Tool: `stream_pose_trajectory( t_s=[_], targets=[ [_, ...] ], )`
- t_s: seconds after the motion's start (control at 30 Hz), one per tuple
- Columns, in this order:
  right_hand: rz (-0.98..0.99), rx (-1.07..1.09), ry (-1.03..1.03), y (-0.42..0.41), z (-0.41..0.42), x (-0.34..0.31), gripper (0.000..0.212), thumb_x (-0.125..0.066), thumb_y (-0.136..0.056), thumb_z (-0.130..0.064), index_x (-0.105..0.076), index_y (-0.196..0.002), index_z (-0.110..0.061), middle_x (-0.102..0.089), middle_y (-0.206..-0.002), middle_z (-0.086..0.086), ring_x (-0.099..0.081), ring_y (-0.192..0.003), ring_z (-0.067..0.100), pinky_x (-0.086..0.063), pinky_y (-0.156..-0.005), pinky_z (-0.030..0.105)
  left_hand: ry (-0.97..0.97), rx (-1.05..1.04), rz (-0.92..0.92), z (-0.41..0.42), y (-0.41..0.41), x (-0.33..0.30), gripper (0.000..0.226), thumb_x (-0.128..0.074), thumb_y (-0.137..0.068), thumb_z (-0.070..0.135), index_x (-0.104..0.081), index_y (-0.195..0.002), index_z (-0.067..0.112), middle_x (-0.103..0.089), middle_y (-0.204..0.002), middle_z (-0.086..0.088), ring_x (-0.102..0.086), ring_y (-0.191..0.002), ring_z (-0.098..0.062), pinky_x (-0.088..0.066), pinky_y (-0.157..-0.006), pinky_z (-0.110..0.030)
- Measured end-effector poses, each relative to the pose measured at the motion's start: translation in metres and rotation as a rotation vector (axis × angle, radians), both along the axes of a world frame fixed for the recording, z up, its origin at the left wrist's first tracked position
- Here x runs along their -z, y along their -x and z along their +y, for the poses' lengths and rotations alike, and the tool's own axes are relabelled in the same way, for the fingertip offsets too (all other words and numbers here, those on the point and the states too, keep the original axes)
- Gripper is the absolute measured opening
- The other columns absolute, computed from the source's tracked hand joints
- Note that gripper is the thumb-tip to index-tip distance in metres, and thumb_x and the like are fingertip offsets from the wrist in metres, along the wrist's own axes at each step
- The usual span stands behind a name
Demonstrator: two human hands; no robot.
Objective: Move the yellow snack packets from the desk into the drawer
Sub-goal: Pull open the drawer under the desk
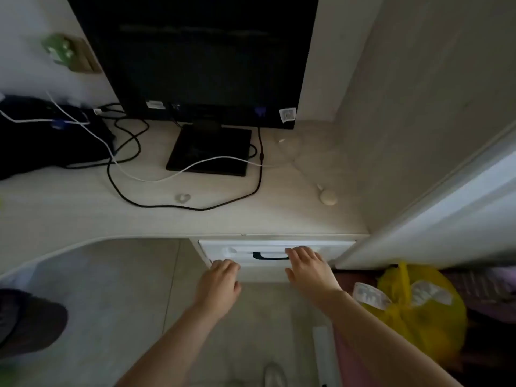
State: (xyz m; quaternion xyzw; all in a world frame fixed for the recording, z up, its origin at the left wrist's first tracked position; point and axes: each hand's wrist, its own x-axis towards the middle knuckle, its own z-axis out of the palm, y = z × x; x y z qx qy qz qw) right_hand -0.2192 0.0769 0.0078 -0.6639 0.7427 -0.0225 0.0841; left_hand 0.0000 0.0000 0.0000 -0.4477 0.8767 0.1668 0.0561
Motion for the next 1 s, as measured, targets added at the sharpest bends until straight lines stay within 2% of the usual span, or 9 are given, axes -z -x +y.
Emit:
stream_pose_trajectory(
  t_s=[0.07, 0.13, 0.27, 0.43, 0.6, 0.7, 0.83, 0.93, 1.0],
  targets=[
    [-0.074, 0.000, -0.127, 0.009, -0.006, 0.025, 0.047, -0.057, -0.088, -0.027, -0.051, -0.131, -0.009, -0.061, -0.123, 0.010, -0.056, -0.118, 0.028, -0.046, -0.096, 0.037, -0.054, 0.017, -0.021, -0.003, 0.017, 0.018, 0.042, -0.044, -0.093, 0.024, -0.048, -0.134, 0.018, -0.049, -0.136, 0.004, -0.042, -0.127, -0.018, -0.042, -0.098, -0.030],
    [-0.098, -0.010, -0.231, 0.019, -0.011, 0.044, 0.046, -0.044, -0.094, -0.025, -0.039, -0.138, -0.012, -0.052, -0.135, 0.009, -0.045, -0.128, 0.026, -0.039, -0.102, 0.037, -0.095, 0.043, -0.064, -0.004, 0.033, 0.033, 0.045, -0.044, -0.092, 0.021, -0.044, -0.136, 0.015, -0.044, -0.140, 0.002, -0.039, -0.129, -0.022, -0.043, -0.097, -0.034],
    [-0.090, -0.052, -0.283, 0.030, -0.024, 0.075, 0.043, -0.043, -0.092, -0.014, -0.042, -0.134, -0.010, -0.050, -0.134, 0.009, -0.044, -0.126, 0.027, -0.041, -0.098, 0.037, -0.097, 0.092, -0.093, -0.011, 0.060, 0.055, 0.051, -0.046, -0.090, 0.017, -0.039, -0.141, 0.014, -0.033, -0.151, 0.000, -0.034, -0.135, -0.024, -0.041, -0.104, -0.040],
    [-0.092, -0.117, -0.278, 0.032, -0.033, 0.097, 0.050, -0.039, -0.092, -0.009, -0.035, -0.142, -0.007, -0.041, -0.144, 0.009, -0.035, -0.135, 0.025, -0.038, -0.105, 0.038, -0.140, 0.084, -0.092, -0.020, 0.077, 0.077, 0.058, -0.048, -0.090, 0.015, -0.032, -0.146, 0.016, -0.025, -0.156, 0.001, -0.032, -0.137, -0.024, -0.041, -0.104, -0.042],
    [-0.060, -0.111, -0.263, 0.029, -0.028, 0.105, 0.054, -0.041, -0.088, -0.009, -0.033, -0.141, -0.008, -0.042, -0.143, 0.006, -0.028, -0.138, 0.025, -0.038, -0.106, 0.036, -0.165, 0.033, 0.037, -0.015, 0.073, 0.091, 0.058, -0.050, -0.089, 0.014, -0.037, -0.145, 0.017, -0.024, -0.157, 0.005, -0.033, -0.137, -0.020, -0.042, -0.103, -0.037],
    [-0.095, -0.092, -0.274, 0.027, -0.023, 0.102, 0.063, -0.047, -0.084, -0.009, -0.028, -0.145, -0.009, -0.036, -0.146, 0.005, -0.025, -0.140, 0.024, -0.037, -0.106, 0.036, -0.312, -0.225, 0.312, -0.007, 0.074, 0.092, 0.046, -0.057, -0.089, 0.013, -0.050, -0.135, 0.012, -0.035, -0.153, 0.003, -0.040, -0.135, -0.018, -0.036, -0.108, -0.030],
    [-0.119, -0.067, -0.312, 0.023, -0.021, 0.097, 0.066, -0.050, -0.083, -0.011, -0.027, -0.145, -0.010, -0.032, -0.148, 0.004, -0.022, -0.141, 0.023, -0.035, -0.108, 0.036, -0.663, -0.886, 0.685, -0.003, 0.087, 0.076, 0.047, -0.070, -0.084, 0.033, -0.054, -0.124, 0.015, -0.056, -0.132, -0.004, -0.057, -0.115, -0.020, -0.043, -0.101, -0.034],
    [-0.134, -0.052, -0.331, 0.019, -0.016, 0.094, 0.064, -0.050, -0.083, -0.013, -0.028, -0.144, -0.011, -0.032, -0.149, 0.004, -0.021, -0.141, 0.023, -0.034, -0.109, 0.035, -1.026, -1.288, 0.921, -0.012, 0.092, 0.067, 0.055, -0.067, -0.083, 0.047, -0.048, -0.128, 0.021, -0.054, -0.127, -0.001, -0.062, -0.107, -0.028, -0.050, -0.094, -0.043],
    [-0.149, -0.052, -0.335, 0.018, -0.010, 0.093, 0.066, -0.050, -0.084, -0.014, -0.027, -0.146, -0.011, -0.031, -0.151, 0.003, -0.019, -0.143, 0.022, -0.033, -0.111, 0.035, -1.103, -1.435, 0.995, -0.021, 0.090, 0.064, 0.054, -0.065, -0.084, 0.051, -0.045, -0.127, 0.025, -0.049, -0.126, -0.002, -0.061, -0.105, -0.032, -0.051, -0.091, -0.046]
  ],
)
